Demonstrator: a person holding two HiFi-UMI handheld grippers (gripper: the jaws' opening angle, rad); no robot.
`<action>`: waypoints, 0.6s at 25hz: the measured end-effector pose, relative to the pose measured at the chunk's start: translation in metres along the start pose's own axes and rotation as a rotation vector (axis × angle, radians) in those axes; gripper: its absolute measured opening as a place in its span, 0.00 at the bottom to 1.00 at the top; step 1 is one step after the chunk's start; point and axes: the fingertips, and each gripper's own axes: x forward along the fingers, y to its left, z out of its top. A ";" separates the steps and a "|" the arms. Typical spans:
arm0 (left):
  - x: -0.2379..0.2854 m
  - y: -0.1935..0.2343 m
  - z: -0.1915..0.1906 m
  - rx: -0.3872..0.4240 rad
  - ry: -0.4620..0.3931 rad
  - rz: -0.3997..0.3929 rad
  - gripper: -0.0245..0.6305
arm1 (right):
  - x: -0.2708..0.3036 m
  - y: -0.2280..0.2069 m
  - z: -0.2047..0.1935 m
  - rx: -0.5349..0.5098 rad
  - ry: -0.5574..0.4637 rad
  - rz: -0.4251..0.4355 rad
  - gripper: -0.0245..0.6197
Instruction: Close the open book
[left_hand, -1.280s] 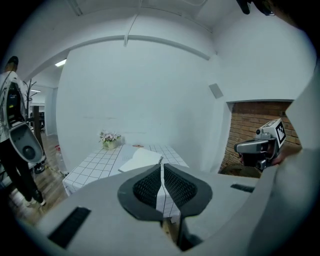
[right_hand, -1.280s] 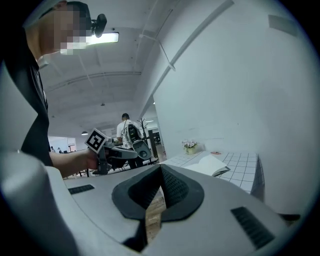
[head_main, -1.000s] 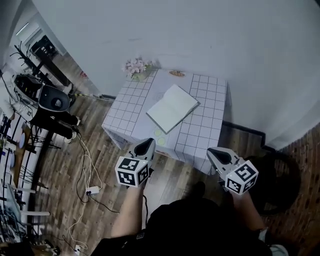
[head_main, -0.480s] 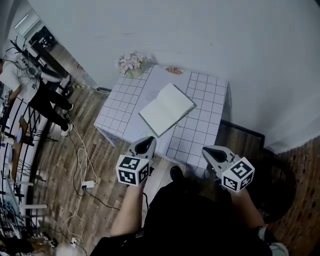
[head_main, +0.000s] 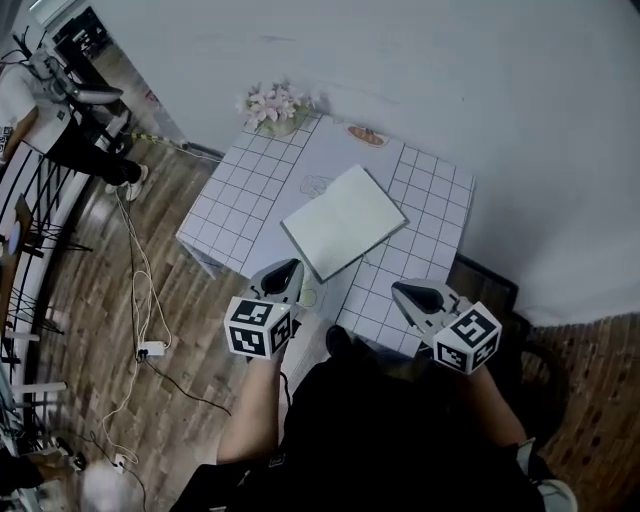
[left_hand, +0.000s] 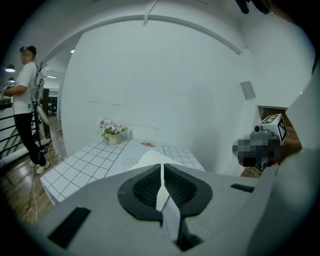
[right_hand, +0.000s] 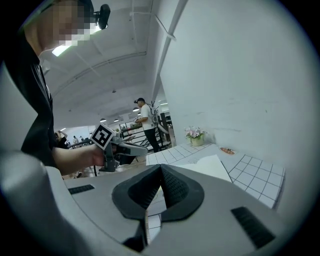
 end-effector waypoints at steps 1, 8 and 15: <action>0.005 0.010 0.003 -0.007 -0.003 0.004 0.08 | 0.009 -0.002 0.005 -0.005 0.008 0.005 0.04; 0.033 0.029 0.003 0.023 0.014 -0.051 0.08 | 0.066 -0.015 0.000 -0.028 0.136 0.034 0.04; 0.040 0.046 -0.036 -0.075 0.063 -0.005 0.08 | 0.125 -0.018 -0.001 -0.111 0.236 0.147 0.04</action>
